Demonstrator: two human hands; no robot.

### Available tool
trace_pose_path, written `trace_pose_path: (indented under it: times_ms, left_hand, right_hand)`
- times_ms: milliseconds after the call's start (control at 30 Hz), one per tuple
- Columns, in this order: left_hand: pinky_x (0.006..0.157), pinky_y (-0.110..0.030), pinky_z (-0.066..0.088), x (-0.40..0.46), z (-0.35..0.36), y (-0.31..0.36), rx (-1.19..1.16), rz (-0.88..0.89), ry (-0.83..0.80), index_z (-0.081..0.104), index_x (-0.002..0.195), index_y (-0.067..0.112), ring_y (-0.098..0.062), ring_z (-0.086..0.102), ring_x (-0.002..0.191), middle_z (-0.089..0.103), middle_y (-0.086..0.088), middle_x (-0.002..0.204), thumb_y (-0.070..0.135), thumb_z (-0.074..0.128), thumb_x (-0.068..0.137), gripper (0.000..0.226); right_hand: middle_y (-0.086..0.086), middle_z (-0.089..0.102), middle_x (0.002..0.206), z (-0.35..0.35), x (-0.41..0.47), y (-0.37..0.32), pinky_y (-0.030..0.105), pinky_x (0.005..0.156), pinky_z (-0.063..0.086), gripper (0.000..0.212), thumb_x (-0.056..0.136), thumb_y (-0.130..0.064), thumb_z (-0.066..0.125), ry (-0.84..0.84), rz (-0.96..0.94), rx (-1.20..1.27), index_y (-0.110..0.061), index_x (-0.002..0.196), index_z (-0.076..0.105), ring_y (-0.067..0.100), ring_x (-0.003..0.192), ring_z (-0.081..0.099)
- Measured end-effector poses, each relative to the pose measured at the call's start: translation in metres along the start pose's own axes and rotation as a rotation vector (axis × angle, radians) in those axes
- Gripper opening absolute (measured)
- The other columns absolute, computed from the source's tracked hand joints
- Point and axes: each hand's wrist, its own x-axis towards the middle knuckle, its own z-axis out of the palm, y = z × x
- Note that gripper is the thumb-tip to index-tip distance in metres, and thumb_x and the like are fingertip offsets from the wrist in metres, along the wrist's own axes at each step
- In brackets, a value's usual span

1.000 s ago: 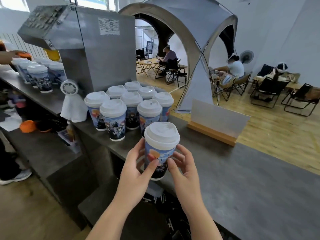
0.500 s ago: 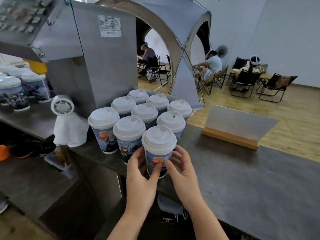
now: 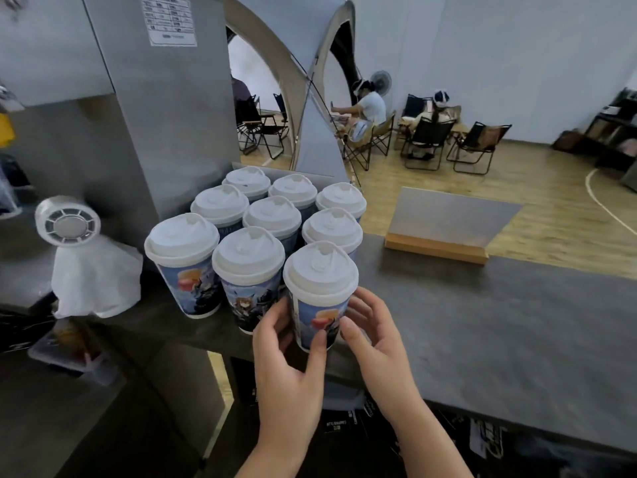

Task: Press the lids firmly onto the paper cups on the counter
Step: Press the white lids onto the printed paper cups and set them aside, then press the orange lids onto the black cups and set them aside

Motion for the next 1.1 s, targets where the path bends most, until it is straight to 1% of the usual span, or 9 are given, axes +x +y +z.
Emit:
trace_pose_path:
  times_ms: [100,200,300,400,467,600,733,900,1100]
  left_hand:
    - [0.100,-0.025,0.048,-0.005,-0.005,0.003,0.033,0.088,0.070,0.049,0.130,0.030,-0.005,0.056,0.120,0.055,0.013,0.127,0.007,0.073,0.087,0.054]
    - [0.095,-0.017,0.046,-0.011,-0.007,0.012,0.056,0.251,0.069,0.051,0.125,0.033,-0.007,0.057,0.114,0.055,0.018,0.121,0.014,0.063,0.091,0.040]
    - [0.094,-0.021,0.045,-0.017,-0.001,0.027,0.052,0.462,-0.015,0.055,0.119,0.031,-0.009,0.059,0.108,0.057,0.022,0.115,0.018,0.055,0.092,0.031]
    - [0.096,-0.018,0.042,-0.022,0.018,0.040,0.027,0.595,-0.172,0.059,0.114,0.023,0.000,0.057,0.107,0.057,0.018,0.109,0.013,0.053,0.093,0.024]
    - [0.094,-0.017,0.043,-0.025,0.040,0.048,-0.002,0.563,-0.288,0.061,0.113,0.022,0.001,0.057,0.105,0.057,0.017,0.108,0.014,0.053,0.093,0.022]
    - [0.089,-0.022,0.049,-0.039,0.101,0.070,-0.099,0.385,-0.511,0.061,0.114,0.025,-0.007,0.061,0.102,0.061,0.017,0.106,0.016,0.056,0.094,0.023]
    - [0.086,-0.016,0.047,-0.072,0.168,0.105,-0.179,0.294,-0.758,0.062,0.113,0.025,-0.005,0.061,0.100,0.063,0.015,0.104,0.008,0.057,0.096,0.025]
    - [0.085,-0.017,0.050,-0.145,0.245,0.154,-0.286,0.211,-0.990,0.062,0.110,0.030,-0.001,0.061,0.099,0.065,0.015,0.103,0.012,0.055,0.098,0.022]
    - [0.077,-0.009,0.047,-0.264,0.324,0.212,-0.432,0.090,-1.182,0.063,0.110,0.031,0.004,0.061,0.096,0.067,0.016,0.103,0.014,0.054,0.099,0.022]
  right_hand:
    - [-0.008,0.064,0.128,-0.004,-0.004,-0.001,0.047,0.105,0.048,0.045,0.088,-0.035,0.066,0.048,-0.012,-0.033,-0.035,0.131,0.054,0.009,0.123,0.059]
    - [-0.012,0.064,0.125,-0.013,-0.010,-0.005,0.048,0.104,0.049,0.036,0.096,-0.025,0.061,0.099,-0.011,-0.047,-0.040,0.128,0.054,0.006,0.120,0.059]
    - [-0.009,0.066,0.123,-0.024,-0.018,-0.017,0.045,0.102,0.051,0.033,0.099,-0.019,0.055,0.179,-0.011,-0.012,-0.036,0.127,0.055,0.008,0.117,0.061]
    - [-0.005,0.066,0.119,-0.045,-0.030,-0.029,0.041,0.099,0.053,0.031,0.100,-0.016,0.052,0.257,-0.023,0.012,-0.032,0.126,0.056,0.011,0.113,0.063]
    - [-0.004,0.066,0.119,-0.066,-0.043,-0.037,0.039,0.097,0.054,0.031,0.100,-0.018,0.051,0.314,-0.037,-0.007,-0.030,0.128,0.055,0.012,0.112,0.064]
    - [-0.004,0.068,0.117,-0.121,-0.077,-0.055,0.038,0.096,0.055,0.031,0.102,-0.015,0.049,0.500,-0.049,-0.059,-0.029,0.128,0.055,0.015,0.110,0.065]
    - [0.002,0.068,0.116,-0.185,-0.119,-0.076,0.039,0.095,0.055,0.029,0.103,-0.011,0.047,0.742,-0.075,-0.087,-0.022,0.128,0.057,0.019,0.108,0.066]
    - [-0.002,0.069,0.114,-0.271,-0.182,-0.107,0.036,0.094,0.055,0.025,0.104,-0.017,0.047,0.997,-0.095,-0.155,-0.026,0.125,0.059,0.016,0.105,0.067]
    - [-0.004,0.071,0.110,-0.380,-0.274,-0.152,0.034,0.091,0.056,0.024,0.104,-0.018,0.047,1.233,-0.126,-0.251,-0.032,0.117,0.061,0.015,0.101,0.068]
